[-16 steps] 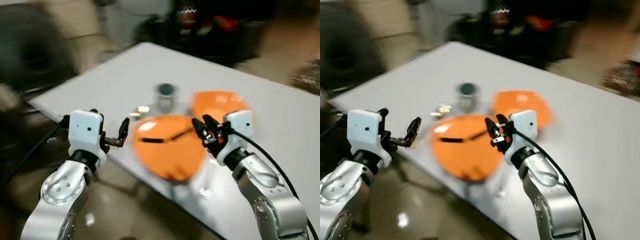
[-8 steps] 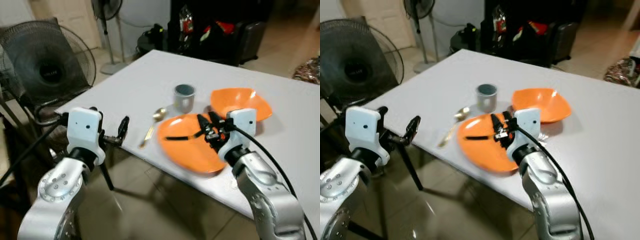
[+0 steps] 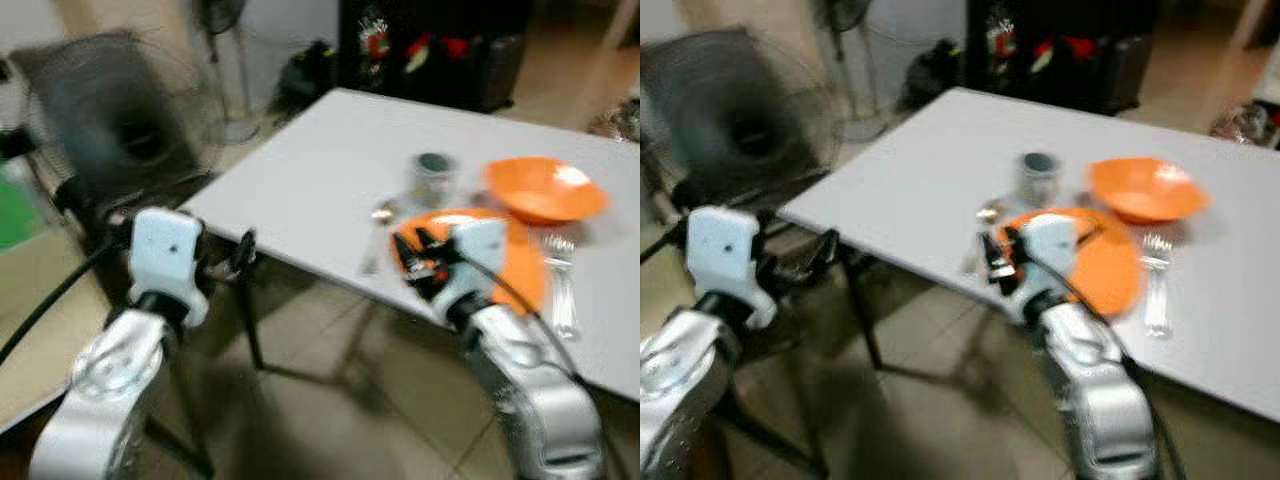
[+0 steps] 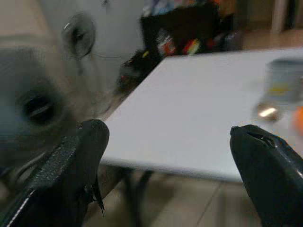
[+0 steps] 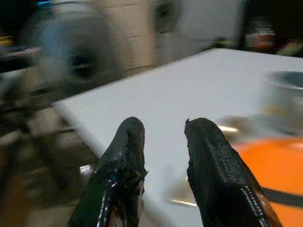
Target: Setting the table
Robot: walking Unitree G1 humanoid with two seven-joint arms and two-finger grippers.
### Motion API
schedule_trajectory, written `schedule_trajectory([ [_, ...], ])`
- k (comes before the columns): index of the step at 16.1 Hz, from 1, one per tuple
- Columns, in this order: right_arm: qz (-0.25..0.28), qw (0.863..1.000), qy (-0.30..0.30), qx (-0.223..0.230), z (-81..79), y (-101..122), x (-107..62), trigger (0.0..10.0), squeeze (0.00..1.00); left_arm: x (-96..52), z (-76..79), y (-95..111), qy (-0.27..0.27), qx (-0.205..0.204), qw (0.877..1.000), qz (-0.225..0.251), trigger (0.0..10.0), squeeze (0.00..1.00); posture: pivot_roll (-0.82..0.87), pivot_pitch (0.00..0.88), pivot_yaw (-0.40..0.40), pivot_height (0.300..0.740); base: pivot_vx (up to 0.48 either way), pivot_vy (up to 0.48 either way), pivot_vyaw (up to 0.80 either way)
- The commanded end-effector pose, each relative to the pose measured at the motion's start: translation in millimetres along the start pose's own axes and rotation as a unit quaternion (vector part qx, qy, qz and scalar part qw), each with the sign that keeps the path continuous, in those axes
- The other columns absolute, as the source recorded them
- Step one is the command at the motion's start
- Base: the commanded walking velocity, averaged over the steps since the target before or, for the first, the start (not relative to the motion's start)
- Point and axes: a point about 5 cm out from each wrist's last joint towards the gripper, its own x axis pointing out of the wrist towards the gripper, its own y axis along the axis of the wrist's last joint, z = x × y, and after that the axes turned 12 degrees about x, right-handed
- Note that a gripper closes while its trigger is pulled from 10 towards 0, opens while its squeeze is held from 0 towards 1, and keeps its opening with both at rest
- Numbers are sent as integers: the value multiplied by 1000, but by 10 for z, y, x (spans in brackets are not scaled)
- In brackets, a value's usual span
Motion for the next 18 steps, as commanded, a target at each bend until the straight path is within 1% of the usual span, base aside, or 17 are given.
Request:
schedule_trajectory([
  [1,6,999,27,-17,-36,66,7,10000,0,12,24,33,-1,-4,1000,6,10000,0,-33,0,26,740,0,480,400],
  [2,3,999,31,-19,-42,65,8,10000,0,11,27,32,-1,-4,1000,5,10000,0,-33,0,26,740,0,480,400],
  [4,-4,998,55,-26,-94,57,28,10000,0,-7,31,24,4,-7,1000,2,10000,0,-27,0,14,740,0,480,800],
  [7,-10,997,74,-32,-134,45,51,10000,0,-31,18,25,9,-8,1000,1,10000,0,-20,0,11,740,0,480,800],
  [11,-10,997,71,-31,-119,35,57,10000,0,-12,12,33,9,-6,1000,2,10000,0,-21,0,14,740,0,480,800],
  [12,-8,997,68,-30,-107,38,57,10000,0,3,-4,44,11,16,1000,1,10000,0,-23,0,20,740,0,0,800],
  [18,-6,997,66,-31,-66,45,75,10000,0,32,-34,50,21,21,1000,1,10000,0,-19,0,16,740,0,-480,800],
])
